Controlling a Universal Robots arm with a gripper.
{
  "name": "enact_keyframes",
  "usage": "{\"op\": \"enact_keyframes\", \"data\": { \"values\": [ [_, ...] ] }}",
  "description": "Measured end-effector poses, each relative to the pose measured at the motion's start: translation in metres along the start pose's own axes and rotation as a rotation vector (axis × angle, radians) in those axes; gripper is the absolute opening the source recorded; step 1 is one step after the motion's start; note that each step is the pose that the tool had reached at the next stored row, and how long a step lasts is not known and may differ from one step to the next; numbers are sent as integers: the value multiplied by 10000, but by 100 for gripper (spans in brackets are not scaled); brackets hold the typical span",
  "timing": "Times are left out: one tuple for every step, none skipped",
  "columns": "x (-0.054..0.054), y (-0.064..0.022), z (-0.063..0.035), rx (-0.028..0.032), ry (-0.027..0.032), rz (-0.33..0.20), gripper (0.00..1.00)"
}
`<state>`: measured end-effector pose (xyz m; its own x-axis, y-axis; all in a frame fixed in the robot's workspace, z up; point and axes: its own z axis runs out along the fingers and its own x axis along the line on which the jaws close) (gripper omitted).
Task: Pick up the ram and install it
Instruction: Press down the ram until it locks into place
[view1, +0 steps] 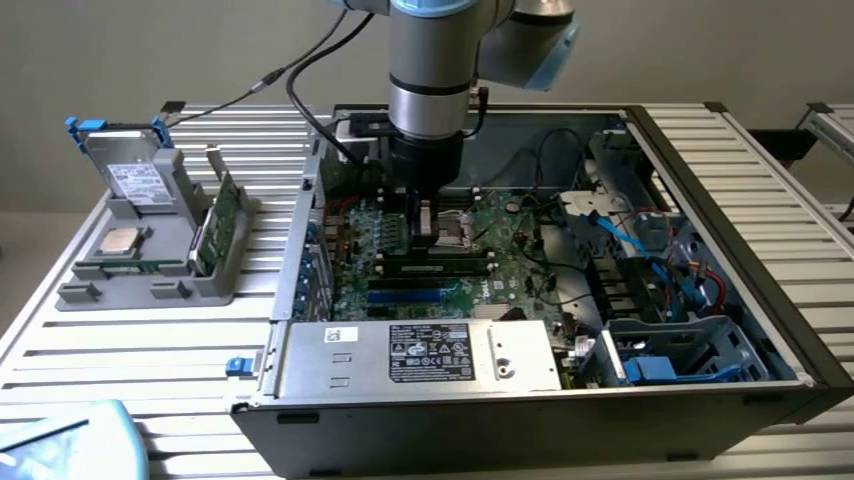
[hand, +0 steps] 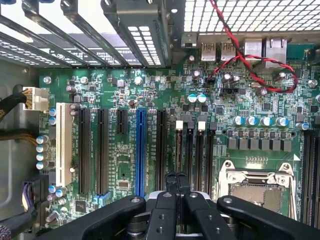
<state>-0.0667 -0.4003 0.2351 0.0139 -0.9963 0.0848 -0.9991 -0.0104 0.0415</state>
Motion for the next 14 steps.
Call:
{"op": "enact_keyframes", "data": {
  "values": [
    [0, 0, 0, -1, 1, 0, 11],
    [0, 0, 1, 0, 0, 0, 11],
    [0, -1, 3, 2, -2, -1, 11],
    [0, -1, 6, 4, -2, -1, 11],
    [-1, -2, 11, 10, -5, -1, 11],
    [-2, -2, 17, 17, -5, -2, 11],
    [-2, -2, 26, 27, -3, 0, 11],
    [-3, -2, 35, 39, -3, 2, 11],
    [-4, -3, 43, 47, -4, 2, 11],
    [-4, -3, 51, 53, -2, 2, 11],
    [-5, -3, 58, 57, -2, 3, 11],
    [-5, -3, 65, 62, -2, 4, 11],
    [-6, -3, 72, 64, 0, 4, 11],
    [-5, -3, 77, 65, 4, 4, 11]
  ]
}}
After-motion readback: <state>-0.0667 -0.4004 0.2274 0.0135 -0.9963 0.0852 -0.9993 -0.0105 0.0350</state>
